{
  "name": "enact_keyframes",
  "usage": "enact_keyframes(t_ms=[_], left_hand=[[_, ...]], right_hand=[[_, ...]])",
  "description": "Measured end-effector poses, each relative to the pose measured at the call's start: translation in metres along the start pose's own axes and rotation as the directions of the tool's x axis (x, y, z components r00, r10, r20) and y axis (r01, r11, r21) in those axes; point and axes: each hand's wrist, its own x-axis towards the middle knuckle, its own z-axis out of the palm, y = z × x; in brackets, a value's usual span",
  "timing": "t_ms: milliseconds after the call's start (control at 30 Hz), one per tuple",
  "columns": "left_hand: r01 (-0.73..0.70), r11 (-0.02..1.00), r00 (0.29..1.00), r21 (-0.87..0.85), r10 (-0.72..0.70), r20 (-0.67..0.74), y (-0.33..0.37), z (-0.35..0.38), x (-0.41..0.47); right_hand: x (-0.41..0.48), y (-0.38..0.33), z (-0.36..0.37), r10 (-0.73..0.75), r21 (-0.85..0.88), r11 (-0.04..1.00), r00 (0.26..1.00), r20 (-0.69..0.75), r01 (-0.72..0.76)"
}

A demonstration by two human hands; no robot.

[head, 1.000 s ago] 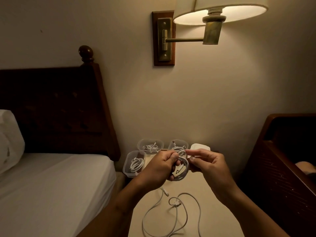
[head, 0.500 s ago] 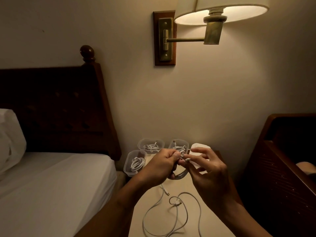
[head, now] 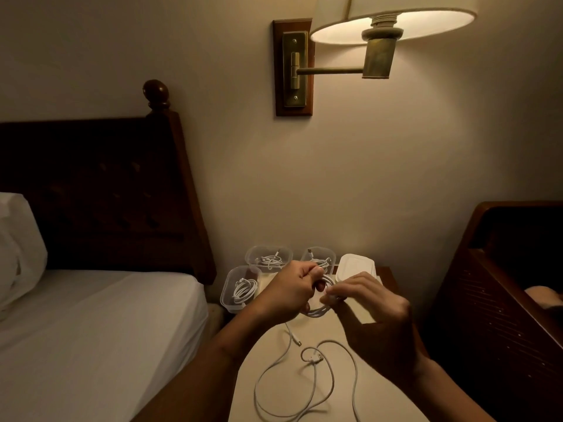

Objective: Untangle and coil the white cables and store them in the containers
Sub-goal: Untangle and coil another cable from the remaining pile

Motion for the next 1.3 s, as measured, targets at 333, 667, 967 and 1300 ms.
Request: enact_keyframes(t_ms=[333,667,967,1300], left_hand=[[0.068,0.916,0.976,-0.396,0.022,0.219,0.000,-0.020,-0.016],[-0.028,0.993,0.997,-0.112,0.036,0.074,0.016,-0.013,-0.012],[-0.046,0.997,0.996,0.061,0.051,-0.075,0.014,-0.001,-0.007],[0.072,0.976,0.997,-0.204,-0.070,0.017,0.009,0.000,-0.008]], right_hand=[[-0.004,0.046,-0.014,-0.077,-0.297,0.949,0.992,0.101,0.104],[-0.006,0.001,0.012,0.700,0.696,0.181,0.588,0.405,-0.695],[0.002,-0.012,0.007,0.703,0.714,-0.056,0.481,0.524,-0.698],[0.005,-0.008,-0.003,0.577,-0.148,0.813,0.746,0.332,-0.563]])
